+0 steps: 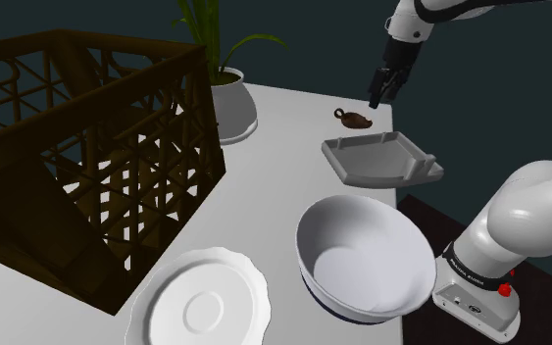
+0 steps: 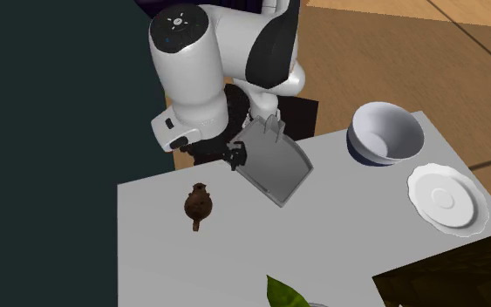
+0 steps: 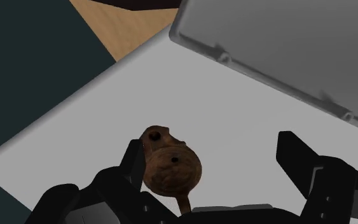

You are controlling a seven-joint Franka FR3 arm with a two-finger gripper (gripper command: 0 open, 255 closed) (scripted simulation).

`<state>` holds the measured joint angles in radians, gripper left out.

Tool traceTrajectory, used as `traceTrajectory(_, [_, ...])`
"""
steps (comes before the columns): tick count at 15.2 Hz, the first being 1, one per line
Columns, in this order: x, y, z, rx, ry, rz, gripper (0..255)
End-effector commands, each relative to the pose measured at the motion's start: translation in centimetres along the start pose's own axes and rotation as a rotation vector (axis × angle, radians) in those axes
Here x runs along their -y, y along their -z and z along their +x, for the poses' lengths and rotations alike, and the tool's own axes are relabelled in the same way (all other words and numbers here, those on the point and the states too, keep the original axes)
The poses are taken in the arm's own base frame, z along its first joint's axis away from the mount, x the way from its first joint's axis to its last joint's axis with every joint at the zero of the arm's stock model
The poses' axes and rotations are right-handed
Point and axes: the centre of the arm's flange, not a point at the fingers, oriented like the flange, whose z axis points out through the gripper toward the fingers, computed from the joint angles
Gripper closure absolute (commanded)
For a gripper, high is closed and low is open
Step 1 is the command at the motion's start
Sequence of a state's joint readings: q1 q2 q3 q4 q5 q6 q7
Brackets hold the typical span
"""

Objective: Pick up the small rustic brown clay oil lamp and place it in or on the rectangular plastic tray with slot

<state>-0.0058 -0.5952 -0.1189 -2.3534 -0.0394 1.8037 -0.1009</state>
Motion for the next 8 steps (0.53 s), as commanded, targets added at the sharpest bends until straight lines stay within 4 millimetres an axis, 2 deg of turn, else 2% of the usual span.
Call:
traceTrajectory(1, [-1.2,-1.6,1.8,0.006,-0.003,0.004,0])
traceTrajectory(6, [-4.2,-5.8,6.1,0.022,-0.012,0.015,0])
traceTrajectory(8, [-4.2,-6.8,6.1,0.022,-0.012,0.015,0])
